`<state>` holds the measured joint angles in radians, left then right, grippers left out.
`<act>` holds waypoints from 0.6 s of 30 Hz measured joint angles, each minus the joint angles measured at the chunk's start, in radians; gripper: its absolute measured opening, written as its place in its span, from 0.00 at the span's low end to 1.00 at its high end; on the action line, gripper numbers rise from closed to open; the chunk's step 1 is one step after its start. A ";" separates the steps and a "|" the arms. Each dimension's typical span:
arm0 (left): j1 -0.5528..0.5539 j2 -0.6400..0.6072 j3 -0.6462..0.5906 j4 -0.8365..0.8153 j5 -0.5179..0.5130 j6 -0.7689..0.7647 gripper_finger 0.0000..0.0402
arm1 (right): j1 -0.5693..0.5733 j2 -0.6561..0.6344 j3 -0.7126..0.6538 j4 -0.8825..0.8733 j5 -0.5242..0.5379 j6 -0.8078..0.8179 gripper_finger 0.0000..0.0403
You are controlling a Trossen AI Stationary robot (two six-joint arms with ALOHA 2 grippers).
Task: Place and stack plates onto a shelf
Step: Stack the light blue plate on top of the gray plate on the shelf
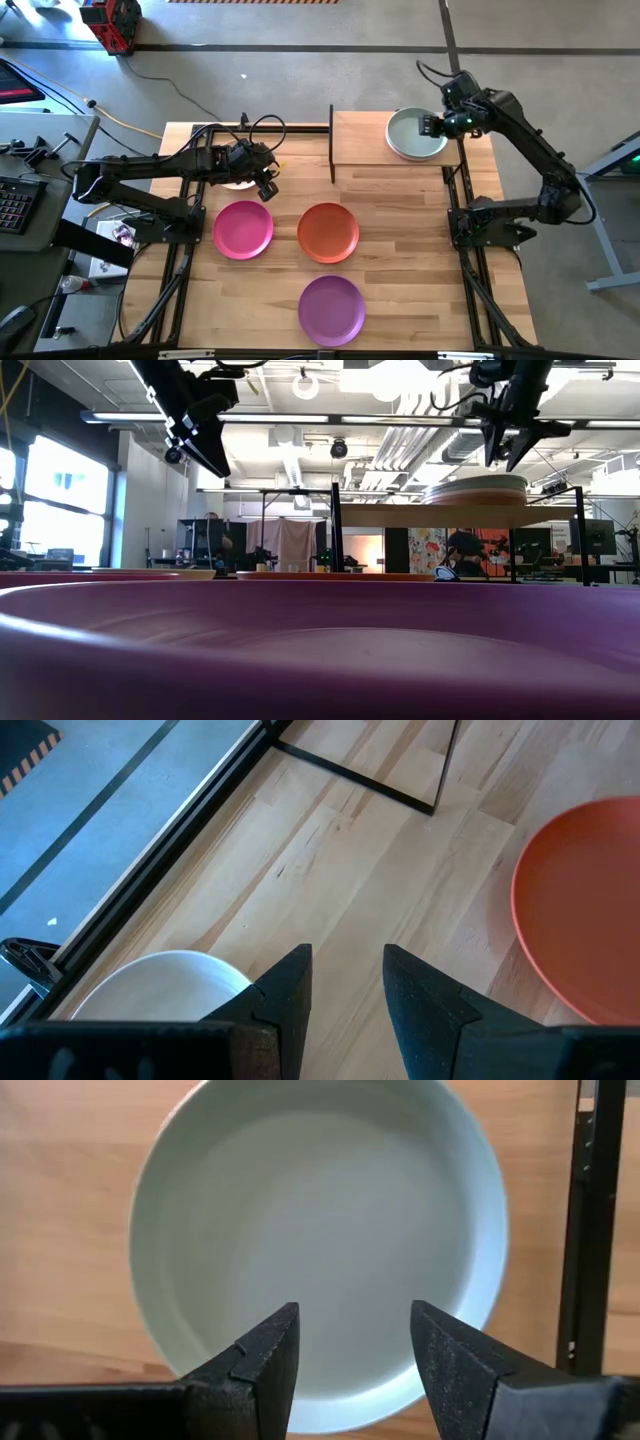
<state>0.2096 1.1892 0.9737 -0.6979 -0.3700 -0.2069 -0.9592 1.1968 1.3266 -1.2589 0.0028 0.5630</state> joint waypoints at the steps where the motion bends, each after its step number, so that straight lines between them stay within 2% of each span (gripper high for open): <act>1: 0.000 0.000 0.000 0.000 0.000 0.000 0.29 | 0.000 0.005 0.000 -0.001 0.008 -0.004 0.42; 5: 0.000 0.000 0.000 0.000 0.000 0.000 0.29 | 0.000 0.048 0.000 -0.001 0.050 -0.015 0.42; 18: 0.000 0.000 0.000 0.000 0.000 0.000 0.29 | 0.000 0.217 0.000 -0.040 0.048 -0.052 0.42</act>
<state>0.2096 1.1892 0.9737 -0.6975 -0.3698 -0.2069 -0.9592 1.4141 1.3267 -1.2994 0.0512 0.5107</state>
